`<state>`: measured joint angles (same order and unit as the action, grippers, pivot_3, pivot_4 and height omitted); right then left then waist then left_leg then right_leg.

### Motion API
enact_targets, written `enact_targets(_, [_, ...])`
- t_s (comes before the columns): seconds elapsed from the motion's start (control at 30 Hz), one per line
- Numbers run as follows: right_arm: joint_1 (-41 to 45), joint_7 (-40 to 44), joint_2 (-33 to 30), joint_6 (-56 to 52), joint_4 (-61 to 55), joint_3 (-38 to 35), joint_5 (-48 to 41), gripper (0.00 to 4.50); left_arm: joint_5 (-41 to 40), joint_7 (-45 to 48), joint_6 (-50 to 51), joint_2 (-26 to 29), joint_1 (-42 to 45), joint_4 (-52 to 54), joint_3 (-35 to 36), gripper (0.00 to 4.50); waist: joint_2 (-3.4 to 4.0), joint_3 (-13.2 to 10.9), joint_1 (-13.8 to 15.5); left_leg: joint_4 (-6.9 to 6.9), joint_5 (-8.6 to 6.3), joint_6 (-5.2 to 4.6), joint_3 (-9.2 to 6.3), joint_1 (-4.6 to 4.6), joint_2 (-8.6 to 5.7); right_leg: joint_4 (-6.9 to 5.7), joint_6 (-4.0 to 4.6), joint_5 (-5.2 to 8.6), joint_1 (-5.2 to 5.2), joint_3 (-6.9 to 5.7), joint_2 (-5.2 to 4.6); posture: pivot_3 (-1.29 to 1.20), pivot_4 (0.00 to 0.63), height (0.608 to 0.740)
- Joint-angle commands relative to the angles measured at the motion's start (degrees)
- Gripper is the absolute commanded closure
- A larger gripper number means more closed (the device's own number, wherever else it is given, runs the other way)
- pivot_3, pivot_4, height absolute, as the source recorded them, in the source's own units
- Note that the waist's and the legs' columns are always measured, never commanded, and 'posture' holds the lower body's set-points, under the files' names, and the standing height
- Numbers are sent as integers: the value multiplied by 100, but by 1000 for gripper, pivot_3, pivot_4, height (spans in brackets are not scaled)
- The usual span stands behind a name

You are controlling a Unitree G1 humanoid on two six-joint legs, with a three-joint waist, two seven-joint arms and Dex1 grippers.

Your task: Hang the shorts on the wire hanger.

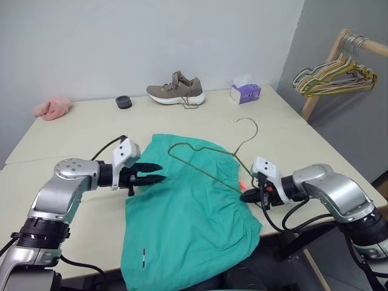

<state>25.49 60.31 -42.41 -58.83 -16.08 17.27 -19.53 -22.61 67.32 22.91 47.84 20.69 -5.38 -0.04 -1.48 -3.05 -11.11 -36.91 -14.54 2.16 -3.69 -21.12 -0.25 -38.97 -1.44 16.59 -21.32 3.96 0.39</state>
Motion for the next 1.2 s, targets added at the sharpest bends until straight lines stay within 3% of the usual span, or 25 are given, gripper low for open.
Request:
enact_targets(0.03, [-180, -215, -93, -261, -317, -518, -296, 4500, -184, -202, 155, -93, 115, -136, 379, 2337, 0, 0, 0, -1, 0, 0, 1, -1, 0, 0, 0, 0, -1, 1, 0, -191, 0, 740])
enact_targets(0.27, [-1319, -693, -345, -1317, -727, -1828, -929, 4500, -349, -84, 266, -122, -409, 359, 429, 275, -1, 0, -1, 0, -1, 1, 1, -6, -1, 1, -3, 1, -2, 1, -2, -220, 0, 740])
enact_targets(0.43, [-2039, -841, -509, -2042, -892, -2586, -1382, 4500, -174, 56, 20, -98, -514, 495, 314, 275, -1, 0, -8, -1, -1, 1, 4, -3, -2, 1, -3, 2, 0, 1, 2, -237, 0, 740])
enact_targets(0.63, [-2557, -987, -522, -2506, -915, -2755, -1745, 4500, 124, 135, -440, -139, -388, 330, 161, 275, -1, 0, -32, 2, -2, 1, 12, -2, 0, 1, -3, 3, -2, 6, 22, -244, 0, 740])
enact_targets(1.2, [-3587, -699, -1234, -2192, -743, -3070, -2367, 4500, 320, 216, -781, -194, -334, 93, 77, 275, -12, 3, -25, 1, -6, -1, 29, -2, 1, 5, -7, 5, 0, 10, 24, -238, 0, 740])
